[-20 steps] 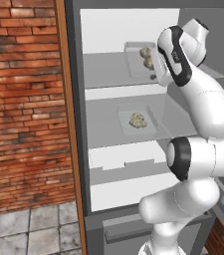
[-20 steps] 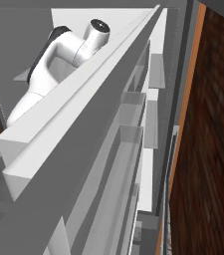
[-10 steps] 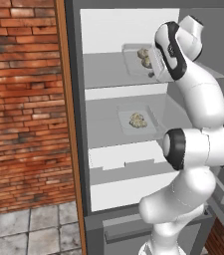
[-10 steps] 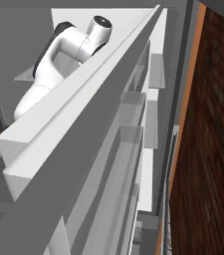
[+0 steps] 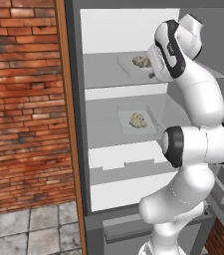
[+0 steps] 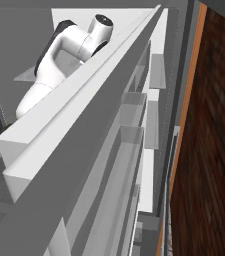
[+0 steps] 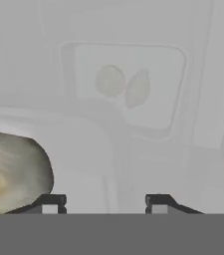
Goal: Place two dumplings into each of the tupperware containers and then place the containers in the fridge.
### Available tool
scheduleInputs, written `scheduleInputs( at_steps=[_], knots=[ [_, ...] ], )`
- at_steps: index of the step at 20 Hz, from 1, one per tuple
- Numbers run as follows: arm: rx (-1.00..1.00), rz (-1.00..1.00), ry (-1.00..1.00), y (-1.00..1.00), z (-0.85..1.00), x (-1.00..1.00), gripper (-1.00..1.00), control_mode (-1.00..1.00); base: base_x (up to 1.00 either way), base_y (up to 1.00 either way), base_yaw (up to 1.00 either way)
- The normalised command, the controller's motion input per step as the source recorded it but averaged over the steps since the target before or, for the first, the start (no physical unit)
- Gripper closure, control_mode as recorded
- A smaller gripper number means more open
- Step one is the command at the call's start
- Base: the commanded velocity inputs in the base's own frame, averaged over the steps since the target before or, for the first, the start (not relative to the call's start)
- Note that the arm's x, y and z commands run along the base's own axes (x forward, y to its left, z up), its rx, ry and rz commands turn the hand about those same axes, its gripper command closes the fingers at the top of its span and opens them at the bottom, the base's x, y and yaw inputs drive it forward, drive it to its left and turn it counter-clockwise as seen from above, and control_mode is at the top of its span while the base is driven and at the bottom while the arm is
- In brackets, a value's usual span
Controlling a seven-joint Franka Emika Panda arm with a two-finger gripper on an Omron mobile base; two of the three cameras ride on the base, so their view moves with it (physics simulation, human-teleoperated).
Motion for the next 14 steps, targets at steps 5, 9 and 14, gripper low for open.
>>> scheduleInputs(
  at_steps=[5,9,14],
  knots=[
    [0.02,0.00,-0.18,0.00,-0.03,0.00,-1.00,-1.00,0.00,0.00,0.00],
    [0.03,0.00,-0.25,0.00,0.00,-0.01,-1.00,-1.00,0.00,0.00,0.00],
    [0.04,-0.07,-0.19,0.01,0.00,-0.14,-1.00,-1.00,0.00,0.00,0.00]
  ],
)
